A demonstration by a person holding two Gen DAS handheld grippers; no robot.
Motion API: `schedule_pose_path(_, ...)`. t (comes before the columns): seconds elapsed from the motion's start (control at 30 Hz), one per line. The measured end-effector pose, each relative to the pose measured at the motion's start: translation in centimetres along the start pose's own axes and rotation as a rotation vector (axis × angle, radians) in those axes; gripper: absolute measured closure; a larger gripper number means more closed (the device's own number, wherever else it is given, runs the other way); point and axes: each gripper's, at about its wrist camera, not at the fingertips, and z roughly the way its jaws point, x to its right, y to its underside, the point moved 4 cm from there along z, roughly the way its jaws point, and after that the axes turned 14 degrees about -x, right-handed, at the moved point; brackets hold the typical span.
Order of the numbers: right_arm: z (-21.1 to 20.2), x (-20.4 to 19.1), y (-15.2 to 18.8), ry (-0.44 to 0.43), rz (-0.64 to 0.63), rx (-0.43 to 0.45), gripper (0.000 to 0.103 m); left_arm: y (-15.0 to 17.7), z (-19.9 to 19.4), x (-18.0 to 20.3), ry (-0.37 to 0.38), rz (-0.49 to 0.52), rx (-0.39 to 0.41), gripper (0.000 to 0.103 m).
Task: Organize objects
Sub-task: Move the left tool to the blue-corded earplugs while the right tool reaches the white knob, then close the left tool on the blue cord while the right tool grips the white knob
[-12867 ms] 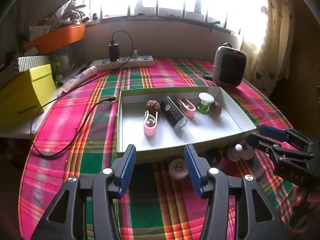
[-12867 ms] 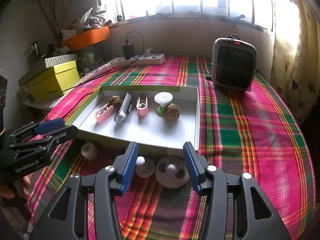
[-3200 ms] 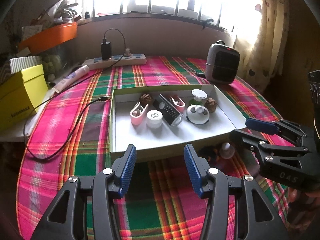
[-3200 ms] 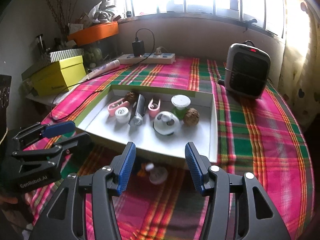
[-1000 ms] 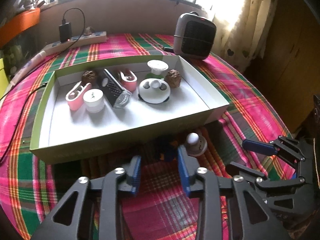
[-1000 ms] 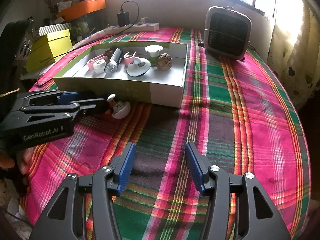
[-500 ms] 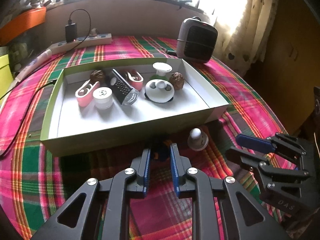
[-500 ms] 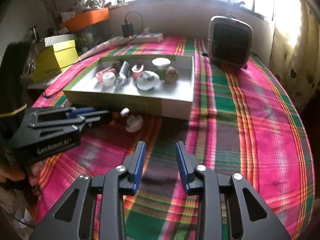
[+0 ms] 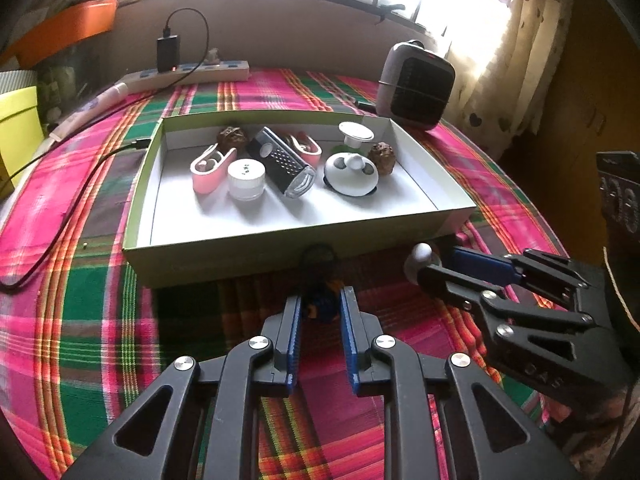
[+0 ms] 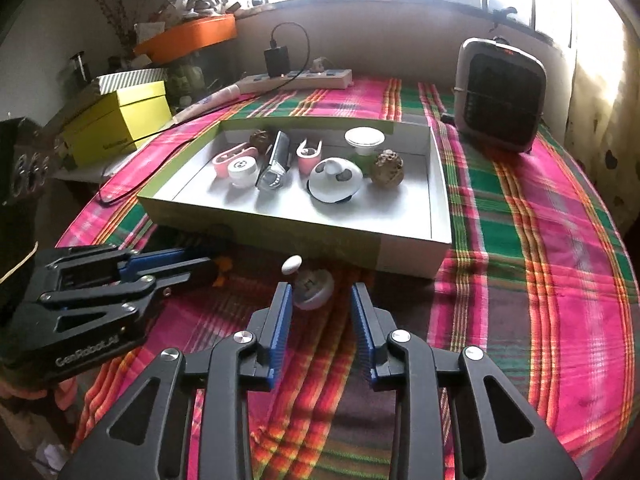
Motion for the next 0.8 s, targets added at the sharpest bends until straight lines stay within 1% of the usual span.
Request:
schedule_pose_path(0.1, 0.4, 0.1, -0.4, -0.013, 0.006, -0.013, 0.072, 0.0, 0.1, -0.1, 0.009, -0.004, -0.003, 0.086)
schedule_pose_path(0.33, 1.2, -0.5, -0.7, 0.007, -0.016, -0.041, 0.072, -0.3, 0.3, -0.1, 0.017, 0.001, -0.011, 0.085)
schedule_pose_path(0.43, 1.3, -0.4, -0.9, 0.018, -0.014, -0.042, 0.072, -0.5, 0.4, -0.1, 0.02, 0.004, -0.015, 0.082)
schedule_pose_path(0.5, 1.3, -0.5, -1.0, 0.02, -0.014, -0.042, 0.072, -0.7, 0.5, -0.1, 0.026, 0.004, -0.018, 0.077)
schedule_pose_path(0.6, 1.3, -0.5, -1.0, 0.023, -0.015, -0.043, 0.072, -1.1, 0.7, 0.0, 0.02, 0.007, -0.022, 0.075)
schedule_pose_path(0.7, 1.4, -0.5, -1.0, 0.028, -0.019, -0.043, 0.072, -1.4, 0.9, 0.1, 0.017, 0.007, -0.019, 0.075)
schedule_pose_path(0.73, 1.4, -0.6, -1.0, 0.028, -0.021, -0.043, 0.072, -1.4, 0.9, 0.2, 0.017, 0.007, -0.018, 0.075)
schedule_pose_path(0.77, 1.3, -0.6, -1.0, 0.027, -0.021, -0.043, 0.076, -1.4, 0.9, 0.2, 0.016, 0.009, -0.017, 0.075)
schedule_pose_path(0.8, 1.3, -0.5, -0.9, 0.025, -0.02, -0.043, 0.079, -1.4, 0.9, 0.3, 0.013, 0.014, -0.016, 0.078)
